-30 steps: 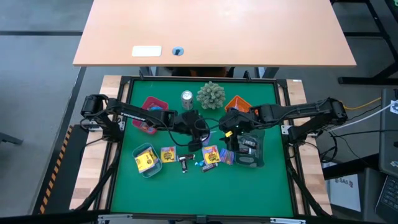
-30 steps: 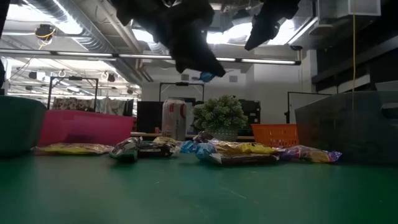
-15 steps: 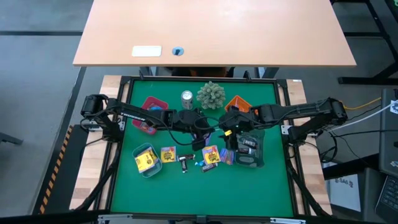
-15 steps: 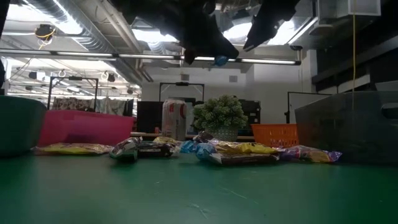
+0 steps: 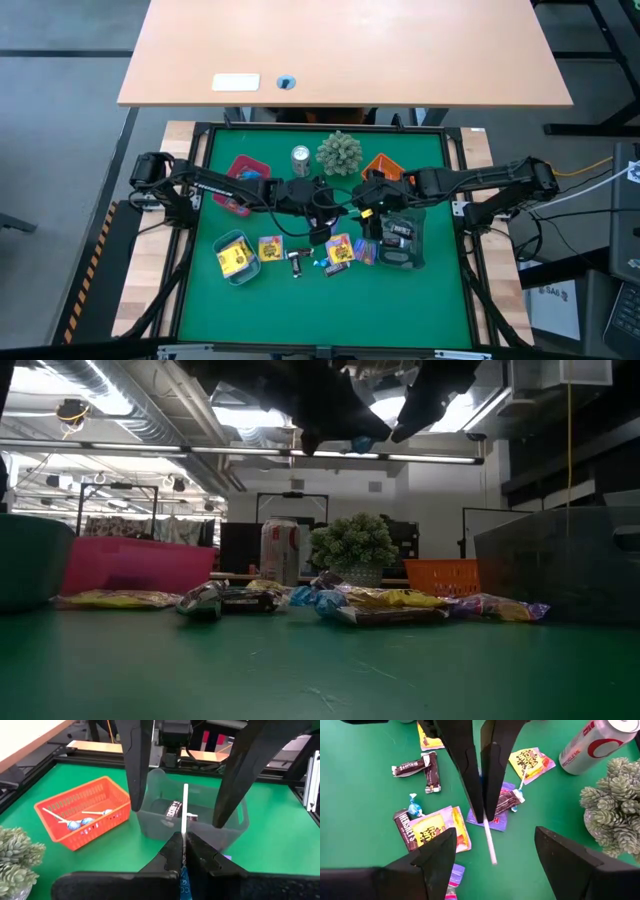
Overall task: Sort candy
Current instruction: Put the blue candy into the orange bin
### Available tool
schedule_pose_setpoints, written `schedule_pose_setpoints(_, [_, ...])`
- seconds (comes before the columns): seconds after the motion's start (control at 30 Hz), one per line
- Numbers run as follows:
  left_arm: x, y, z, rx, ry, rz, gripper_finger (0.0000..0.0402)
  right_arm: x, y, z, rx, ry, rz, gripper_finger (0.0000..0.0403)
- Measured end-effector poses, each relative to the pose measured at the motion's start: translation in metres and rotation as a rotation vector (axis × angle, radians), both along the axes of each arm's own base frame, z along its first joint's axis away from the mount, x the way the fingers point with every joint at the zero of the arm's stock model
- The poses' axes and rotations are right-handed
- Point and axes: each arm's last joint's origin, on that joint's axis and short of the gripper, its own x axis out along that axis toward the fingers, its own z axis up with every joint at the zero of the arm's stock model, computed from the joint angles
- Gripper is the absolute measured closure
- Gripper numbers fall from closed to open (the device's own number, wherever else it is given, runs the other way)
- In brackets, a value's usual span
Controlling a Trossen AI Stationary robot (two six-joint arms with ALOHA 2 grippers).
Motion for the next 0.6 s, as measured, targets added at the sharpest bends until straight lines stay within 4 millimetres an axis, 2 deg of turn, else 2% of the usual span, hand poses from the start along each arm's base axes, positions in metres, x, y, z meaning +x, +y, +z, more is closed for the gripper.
schedule_pose_setpoints(0.1, [0.0000,-0.0005,0.0000,0.001,0.000,-0.002,0.0400,0.0000,0.0000,0.0000,0.000,0.000,0.000,0.0155])
schedule_pose_setpoints(0.37, [0.0003,-0.0019,0.0008,0.001,-0.008,-0.006,0.0400,-0.0002,0.0002,-0.0001,-0.010,0.004,0.024,0.0247])
schedule_pose_setpoints(0.6, [0.0006,-0.0019,0.0016,0.001,-0.017,-0.005,0.0400,-0.0001,0.0002,-0.0001,-0.010,0.003,0.025,0.0310])
